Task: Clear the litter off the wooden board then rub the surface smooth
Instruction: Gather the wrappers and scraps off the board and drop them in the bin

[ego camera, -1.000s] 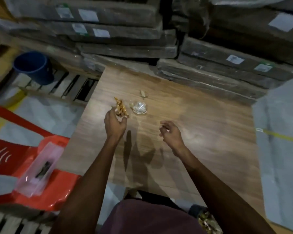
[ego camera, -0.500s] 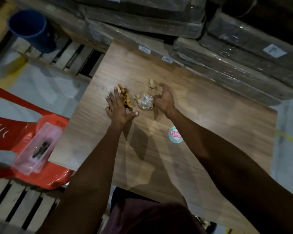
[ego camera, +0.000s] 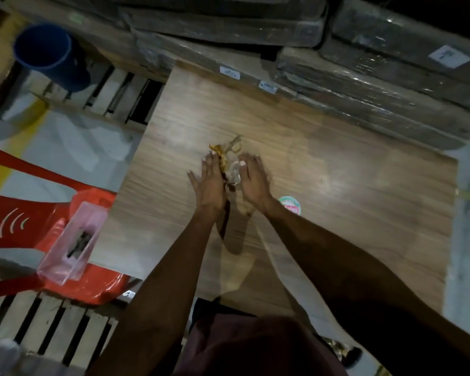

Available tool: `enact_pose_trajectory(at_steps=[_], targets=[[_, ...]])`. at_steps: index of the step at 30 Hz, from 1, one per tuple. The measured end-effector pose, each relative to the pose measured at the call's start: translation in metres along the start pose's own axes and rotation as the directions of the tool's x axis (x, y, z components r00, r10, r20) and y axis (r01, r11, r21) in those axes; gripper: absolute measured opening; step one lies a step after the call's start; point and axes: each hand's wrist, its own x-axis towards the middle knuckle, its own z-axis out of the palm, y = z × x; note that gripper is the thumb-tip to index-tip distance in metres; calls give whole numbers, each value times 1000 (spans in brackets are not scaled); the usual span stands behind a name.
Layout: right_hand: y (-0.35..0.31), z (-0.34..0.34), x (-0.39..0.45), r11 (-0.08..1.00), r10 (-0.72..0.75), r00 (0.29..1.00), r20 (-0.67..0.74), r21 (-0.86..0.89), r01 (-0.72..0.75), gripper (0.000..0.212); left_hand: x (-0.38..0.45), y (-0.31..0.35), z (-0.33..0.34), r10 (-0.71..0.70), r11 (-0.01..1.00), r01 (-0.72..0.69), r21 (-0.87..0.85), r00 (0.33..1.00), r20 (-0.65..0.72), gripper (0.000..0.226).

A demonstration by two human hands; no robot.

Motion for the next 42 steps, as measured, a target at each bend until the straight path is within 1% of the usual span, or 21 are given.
enact_pose_trajectory(at_steps=[3,5,9,11,15,17,18,19,21,23,24,26,28,30,32,33,35,36,39,41,42], targets=[[-1,4,-35,982,109,992,-59,164,-99,63,-16,-1,12,148,977,-136,-163,987,61,92],[-11,1,-50,963,143,984,-105,245,-113,59,-33,-1,21,210,945,-179,-276,974,88,95],[-27,-2,-48,940,176,975,-133,318,-126,65,-56,2,23,165,855,-139,-500,986,8,96],[-28,3,-39,899,226,964,-143,411,-150,63,-53,2,20,154,826,-150,-543,987,-39,86],[-11,22,-15,731,298,950,-96,662,-163,47,-37,1,11,174,768,-196,-610,980,-96,52],[-39,8,-24,669,302,949,-93,729,-142,42,-24,1,4,164,774,-209,-598,978,-129,41],[-48,2,-26,654,308,947,-90,743,-142,40,-15,1,-1,161,800,-218,-560,975,-151,37],[-46,3,-19,672,314,945,-96,726,-149,39,-5,3,-6,165,847,-226,-481,972,-166,33],[-21,13,6,708,293,948,-125,695,-127,40,14,7,-14,187,944,-215,-250,974,-129,31],[-25,5,15,758,294,947,-129,635,-149,44,32,10,-22,181,978,-187,-95,981,-77,33],[-35,-5,14,745,304,947,-101,644,-171,46,40,11,-25,189,980,-191,-50,981,-52,37],[-55,-22,10,685,324,946,-20,695,-220,46,56,12,-25,228,974,-228,-1,973,39,55],[-51,-27,17,619,343,938,51,739,-267,48,66,16,-27,257,966,-257,-16,954,153,75],[-46,-27,22,624,355,932,74,724,-295,48,69,19,-27,247,969,-243,-46,945,215,82],[-39,-25,23,637,351,934,73,712,-295,45,66,23,-25,249,965,-223,-137,944,216,78],[-34,-22,25,643,344,937,64,711,-285,43,60,25,-23,262,948,-212,-239,944,200,73],[-34,-22,20,640,358,933,44,716,-279,39,41,31,-17,262,859,-164,-485,955,141,60],[-31,-19,18,635,359,933,42,721,-277,37,28,35,-13,231,809,-124,-575,966,117,55],[-17,-15,4,636,353,935,34,724,-267,37,-6,43,4,75,689,1,-725,995,72,37],[-19,-17,-17,560,389,920,39,784,-270,25,-27,46,18,16,610,33,-792,998,54,29],[-19,-18,-31,537,415,910,15,803,-259,24,-38,48,23,13,581,27,-814,999,42,29]])
